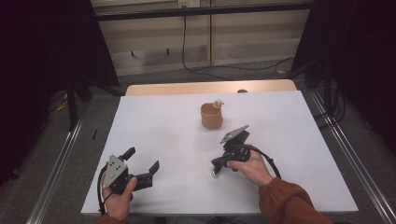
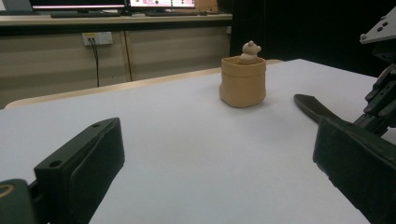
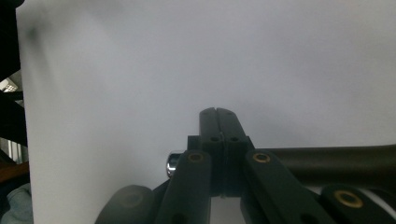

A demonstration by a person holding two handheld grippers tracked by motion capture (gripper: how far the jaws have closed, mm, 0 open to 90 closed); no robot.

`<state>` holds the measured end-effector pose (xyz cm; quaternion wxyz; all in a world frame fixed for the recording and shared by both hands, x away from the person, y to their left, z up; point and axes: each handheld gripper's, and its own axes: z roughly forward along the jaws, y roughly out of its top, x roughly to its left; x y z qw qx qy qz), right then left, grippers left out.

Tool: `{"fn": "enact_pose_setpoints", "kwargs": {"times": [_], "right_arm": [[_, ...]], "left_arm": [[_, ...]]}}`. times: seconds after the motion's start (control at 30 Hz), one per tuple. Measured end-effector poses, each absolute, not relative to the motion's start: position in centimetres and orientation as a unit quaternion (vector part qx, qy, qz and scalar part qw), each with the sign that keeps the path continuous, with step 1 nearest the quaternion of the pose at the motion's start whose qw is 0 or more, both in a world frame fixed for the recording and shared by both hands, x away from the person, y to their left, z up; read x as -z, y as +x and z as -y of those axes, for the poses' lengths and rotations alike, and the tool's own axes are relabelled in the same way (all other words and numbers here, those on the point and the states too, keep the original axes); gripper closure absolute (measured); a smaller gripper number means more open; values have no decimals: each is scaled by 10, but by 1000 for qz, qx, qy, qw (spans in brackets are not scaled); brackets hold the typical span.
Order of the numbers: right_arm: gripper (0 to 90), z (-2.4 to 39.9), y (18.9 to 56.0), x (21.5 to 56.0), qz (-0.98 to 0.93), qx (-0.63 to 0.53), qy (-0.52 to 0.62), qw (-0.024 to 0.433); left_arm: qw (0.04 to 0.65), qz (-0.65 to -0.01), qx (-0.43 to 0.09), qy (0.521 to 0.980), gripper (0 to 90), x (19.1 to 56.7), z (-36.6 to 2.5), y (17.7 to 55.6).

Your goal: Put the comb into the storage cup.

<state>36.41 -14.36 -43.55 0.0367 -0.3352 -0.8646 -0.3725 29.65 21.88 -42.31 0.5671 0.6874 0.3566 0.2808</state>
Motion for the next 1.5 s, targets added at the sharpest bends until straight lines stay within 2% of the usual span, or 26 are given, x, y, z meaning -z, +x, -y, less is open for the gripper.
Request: {"fn": "enact_pose_setpoints", "kwargs": {"times": [0.83,1.5], "right_arm": [[900,130,354,435,881,352,-310,65],[900,114,351,436,890,341,-296,67]], "left_arm": [[567,-358,-281,687,21,423,-219,296],[565,-357,-277,690,22,424,-219,297]]}}
